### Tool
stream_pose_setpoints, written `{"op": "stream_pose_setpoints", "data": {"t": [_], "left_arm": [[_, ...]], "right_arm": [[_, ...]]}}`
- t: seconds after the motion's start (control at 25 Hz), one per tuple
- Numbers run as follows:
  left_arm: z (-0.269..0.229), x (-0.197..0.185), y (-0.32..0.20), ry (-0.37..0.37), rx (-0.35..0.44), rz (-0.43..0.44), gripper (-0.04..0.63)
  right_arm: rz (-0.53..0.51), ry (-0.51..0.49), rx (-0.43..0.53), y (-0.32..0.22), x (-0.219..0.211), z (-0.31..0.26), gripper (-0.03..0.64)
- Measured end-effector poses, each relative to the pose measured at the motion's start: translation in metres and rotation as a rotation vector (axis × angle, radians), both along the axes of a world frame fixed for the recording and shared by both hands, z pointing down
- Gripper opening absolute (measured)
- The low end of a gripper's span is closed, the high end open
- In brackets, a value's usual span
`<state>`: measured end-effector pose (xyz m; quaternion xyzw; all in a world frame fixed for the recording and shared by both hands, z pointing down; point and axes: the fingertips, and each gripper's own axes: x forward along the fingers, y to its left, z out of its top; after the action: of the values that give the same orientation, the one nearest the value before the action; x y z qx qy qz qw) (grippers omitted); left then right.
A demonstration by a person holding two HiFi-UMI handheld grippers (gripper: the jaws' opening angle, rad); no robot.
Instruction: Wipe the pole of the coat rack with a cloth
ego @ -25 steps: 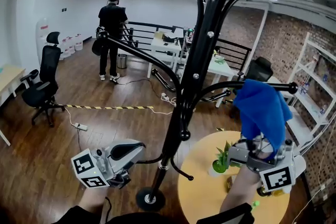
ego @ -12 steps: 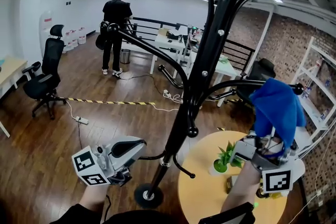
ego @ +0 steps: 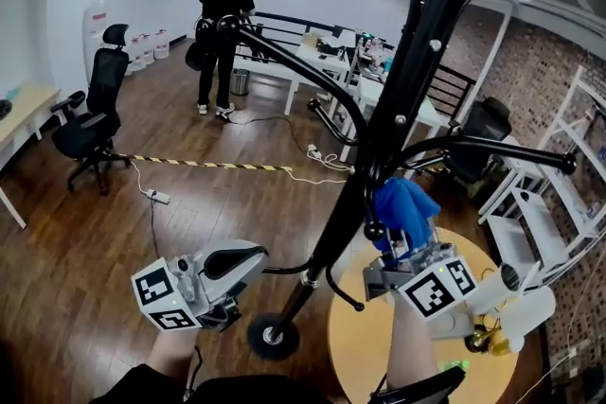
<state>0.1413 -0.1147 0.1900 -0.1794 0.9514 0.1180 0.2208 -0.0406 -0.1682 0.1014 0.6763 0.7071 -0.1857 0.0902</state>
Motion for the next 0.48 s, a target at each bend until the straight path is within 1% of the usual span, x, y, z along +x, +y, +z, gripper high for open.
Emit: {"op": "stream_pose_setpoints", "data": {"t": [0.08,0.24,0.36,0.48], "left_arm": [[0.001,0.003,0.002,0.005,0.002,0.000,0.003],[0.008,-0.003,-0.002,0.021,0.014,0.003,0.003],[0.011,-0.004,-0.002,0.030,0.020,0.012,0.003],[0.012,-0.008,-0.002,0.035,0.029,0.025,0.003]], "right_arm": [[0.011,-0.008,0.091,0.003,-0.001,0.029,0.023],[0.000,-0.092,0.340,0.005,0.008,0.106,0.023],[-0.013,-0.109,0.558,0.004,0.010,0.168,0.023],[-0.049,-0.129,0.818,0.005,0.015,0.231,0.023]]}}
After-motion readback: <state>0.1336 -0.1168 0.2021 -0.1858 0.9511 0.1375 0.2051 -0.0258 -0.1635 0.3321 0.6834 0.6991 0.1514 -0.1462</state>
